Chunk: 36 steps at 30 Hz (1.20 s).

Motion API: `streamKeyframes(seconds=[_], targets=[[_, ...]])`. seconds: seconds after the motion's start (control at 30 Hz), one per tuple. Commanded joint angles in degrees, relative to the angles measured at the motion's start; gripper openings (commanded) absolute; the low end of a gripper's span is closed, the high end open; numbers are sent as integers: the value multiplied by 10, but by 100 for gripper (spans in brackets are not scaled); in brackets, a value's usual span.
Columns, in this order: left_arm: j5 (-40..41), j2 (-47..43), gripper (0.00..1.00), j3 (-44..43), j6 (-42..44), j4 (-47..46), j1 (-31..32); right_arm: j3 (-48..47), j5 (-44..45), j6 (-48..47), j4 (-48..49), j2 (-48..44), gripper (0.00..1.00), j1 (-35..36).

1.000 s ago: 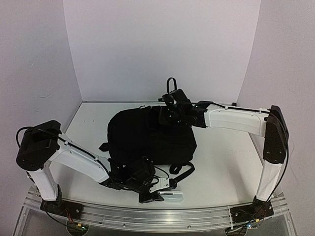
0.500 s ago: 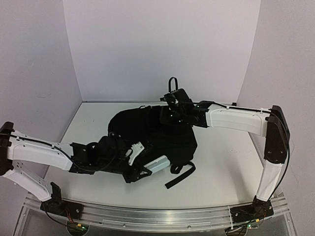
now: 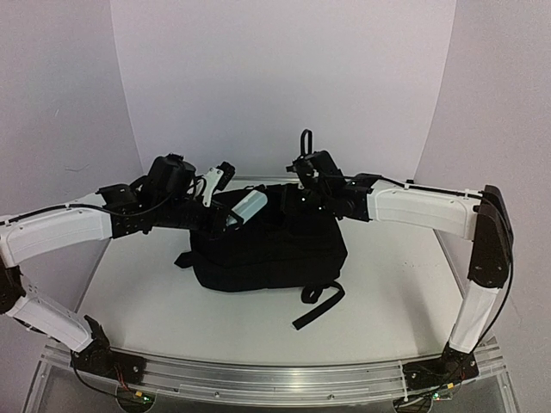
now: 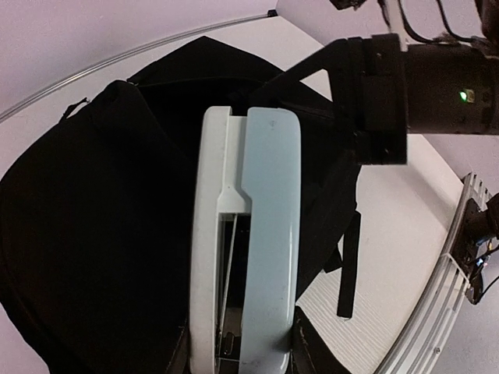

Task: Pack the student bag
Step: Place the stationery in the student bag.

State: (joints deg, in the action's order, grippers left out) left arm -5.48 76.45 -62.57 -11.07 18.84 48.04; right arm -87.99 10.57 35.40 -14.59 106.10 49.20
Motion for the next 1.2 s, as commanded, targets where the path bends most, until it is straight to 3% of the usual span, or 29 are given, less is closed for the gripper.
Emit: streamKeyframes(seconds=[0.0,0.23,0.63,0.97,1.17], targets=[[-19,53,17,-82,49,60,-9,-4,5,-19,33,-46,0,-9],[-29,148,17,-201,105,143,-19,-3,-5,-25,36,-52,0,-9],[-24,267,15,-328,110,236,-46,6,-27,-45,45,-71,0,-5],[-92,284,15,-283,76,69,-66,49,-84,-20,96,-79,0,-3],[-148,338,15,-320,48,27,-69,67,-119,-1,128,-76,0,-3]])
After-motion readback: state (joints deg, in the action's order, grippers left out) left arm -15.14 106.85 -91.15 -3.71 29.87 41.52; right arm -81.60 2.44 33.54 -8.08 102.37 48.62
